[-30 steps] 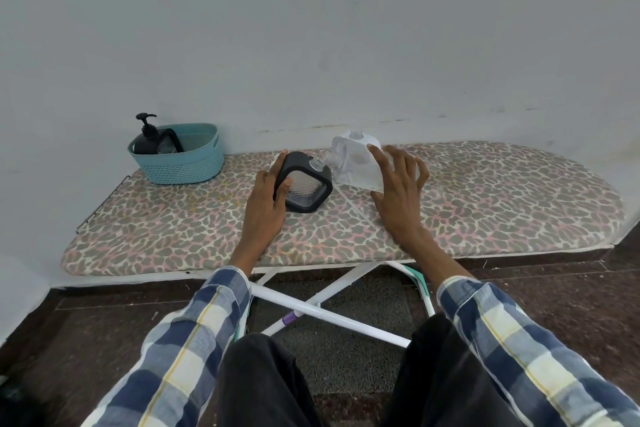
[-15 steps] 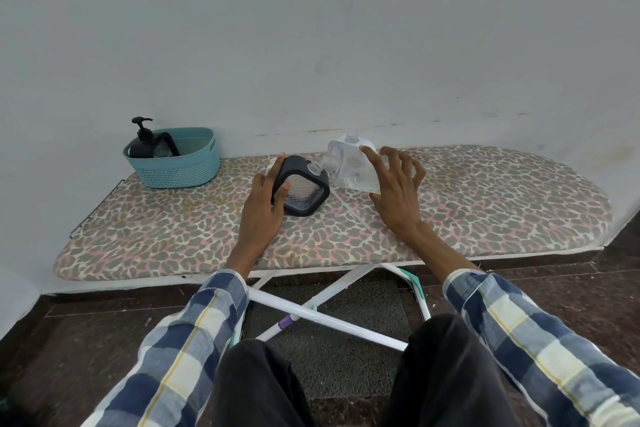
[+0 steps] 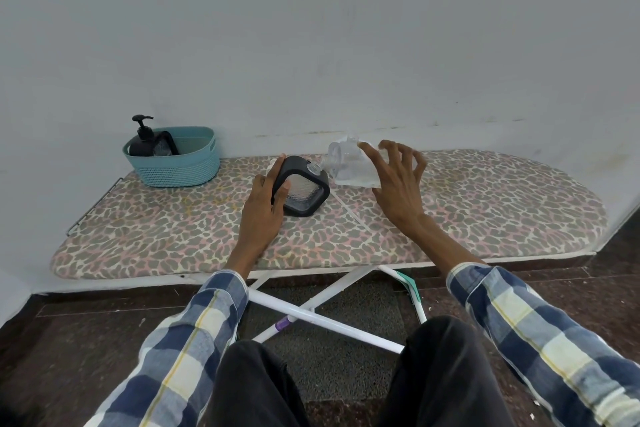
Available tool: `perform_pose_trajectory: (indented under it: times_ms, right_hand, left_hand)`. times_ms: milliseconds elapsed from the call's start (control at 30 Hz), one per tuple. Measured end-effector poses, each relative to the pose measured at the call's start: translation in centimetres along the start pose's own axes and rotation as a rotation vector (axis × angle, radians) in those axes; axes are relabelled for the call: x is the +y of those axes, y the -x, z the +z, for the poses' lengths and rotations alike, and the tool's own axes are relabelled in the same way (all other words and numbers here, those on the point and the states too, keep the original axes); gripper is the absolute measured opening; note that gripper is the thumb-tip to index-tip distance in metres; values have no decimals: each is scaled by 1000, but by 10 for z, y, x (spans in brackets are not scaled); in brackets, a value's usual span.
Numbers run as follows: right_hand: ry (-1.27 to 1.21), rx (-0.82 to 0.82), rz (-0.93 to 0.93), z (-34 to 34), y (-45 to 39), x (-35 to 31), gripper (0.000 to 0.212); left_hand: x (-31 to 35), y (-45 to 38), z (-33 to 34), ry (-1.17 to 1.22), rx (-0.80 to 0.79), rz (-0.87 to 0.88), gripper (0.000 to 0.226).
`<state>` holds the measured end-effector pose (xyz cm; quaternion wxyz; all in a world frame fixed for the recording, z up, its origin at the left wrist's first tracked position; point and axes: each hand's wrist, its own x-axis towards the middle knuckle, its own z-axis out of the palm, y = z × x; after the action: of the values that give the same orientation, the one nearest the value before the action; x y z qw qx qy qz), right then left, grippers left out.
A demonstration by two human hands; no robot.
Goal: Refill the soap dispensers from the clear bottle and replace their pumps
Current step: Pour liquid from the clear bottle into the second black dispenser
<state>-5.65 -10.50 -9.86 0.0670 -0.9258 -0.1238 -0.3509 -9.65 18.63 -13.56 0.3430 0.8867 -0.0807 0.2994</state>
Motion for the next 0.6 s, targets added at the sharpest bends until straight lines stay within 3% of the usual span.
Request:
perform_pose_trajectory:
  times_ms: [600]
  right_hand:
    - [67,-1,-50,-9,-9,2,119]
  left_hand:
    - [0,1,0,32,7,5,54]
